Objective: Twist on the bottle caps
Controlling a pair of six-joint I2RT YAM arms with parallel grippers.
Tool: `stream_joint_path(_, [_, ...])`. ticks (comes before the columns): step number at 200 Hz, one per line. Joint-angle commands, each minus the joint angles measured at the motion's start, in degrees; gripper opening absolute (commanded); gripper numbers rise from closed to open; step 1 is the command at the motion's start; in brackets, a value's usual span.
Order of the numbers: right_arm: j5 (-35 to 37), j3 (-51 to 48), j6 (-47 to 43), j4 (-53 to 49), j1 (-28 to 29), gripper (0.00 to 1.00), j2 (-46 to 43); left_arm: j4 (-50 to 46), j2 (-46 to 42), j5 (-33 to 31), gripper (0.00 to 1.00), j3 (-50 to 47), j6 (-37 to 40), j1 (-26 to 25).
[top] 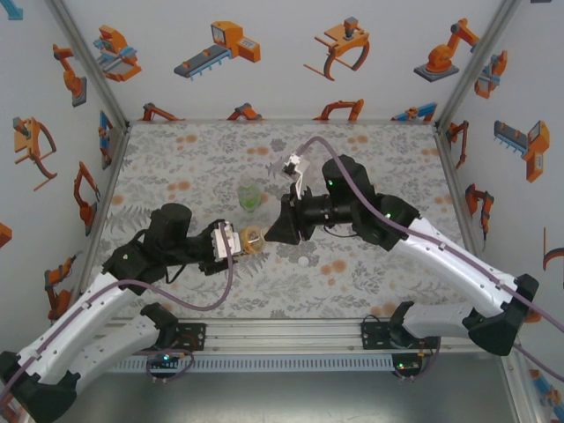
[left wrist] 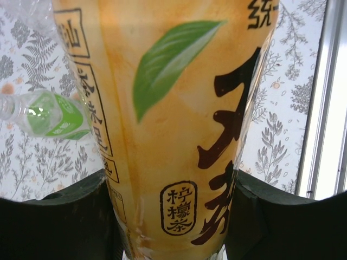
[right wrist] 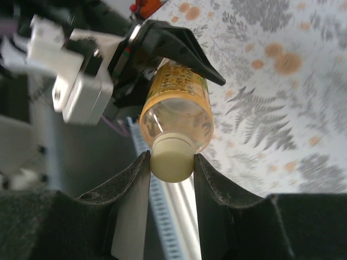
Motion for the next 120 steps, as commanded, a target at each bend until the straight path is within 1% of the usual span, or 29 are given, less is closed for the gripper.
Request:
stream_joint_path(1, [2.4, -2.5, 26.7, 3.9, 1.3, 0.12, 1.9, 6.3, -0.4, 0.4, 0.00, 0.0, -1.4, -0.3])
stream_joint_path(13, [4.9, -4.4, 32.1, 5.5, 1.4, 0.12, 1.0, 6.4, -0.2, 0.4, 0.00, -0.1, -1.5, -0.3])
stream_joint_path(22, [7.0, -5.8, 34.2, 6.3, 1.4, 0.16, -0.1, 6.5, -0.2, 0.5, 0.00, 0.0, -1.7, -0.3])
stream_joint_path(34, [9.2, -6.6, 34.8, 6.3, 1.3, 0.26, -1.3, 6.7, 0.0, 0.7, 0.00, 0.0, -2.0, -0.3])
stream_joint_path(43, [10.0, -7.0, 34.7, 6.3, 1.4, 0.32, -1.8, 6.9, 0.1, 1.1, 0.00, -0.1, -2.2, -0.3])
stream_joint_path(55, [9.8, -7.5, 34.8, 7.9, 1.3, 0.44, -2.3, 7.1, 0.1, 1.4, 0.00, -0.2, -2.3, -0.3])
stream_joint_path(68, [8.9, -7.6, 34.0, 9.5, 1.4, 0.52, -2.6, 7.1, 0.2, 1.5, 0.00, -0.2, -2.4, -0.3])
stream_joint_path(75, [9.0, -7.1, 32.7, 9.4, 1.4, 0.55, -2.7, 7.1, 0.4, 1.5, 0.00, -0.2, -2.4, -0.4])
stream_joint_path(88, [9.6, -5.3, 29.2, 7.1, 1.4, 0.58, -3.0, 7.0, 0.7, 1.5, 0.00, -0.2, -2.4, -0.3])
stream_joint_path(120, [12.2, 0.5, 14.4, -0.6, 1.4, 0.61, -3.9, 6.8, 1.2, 1.8, 0.00, -0.1, -2.4, -0.3])
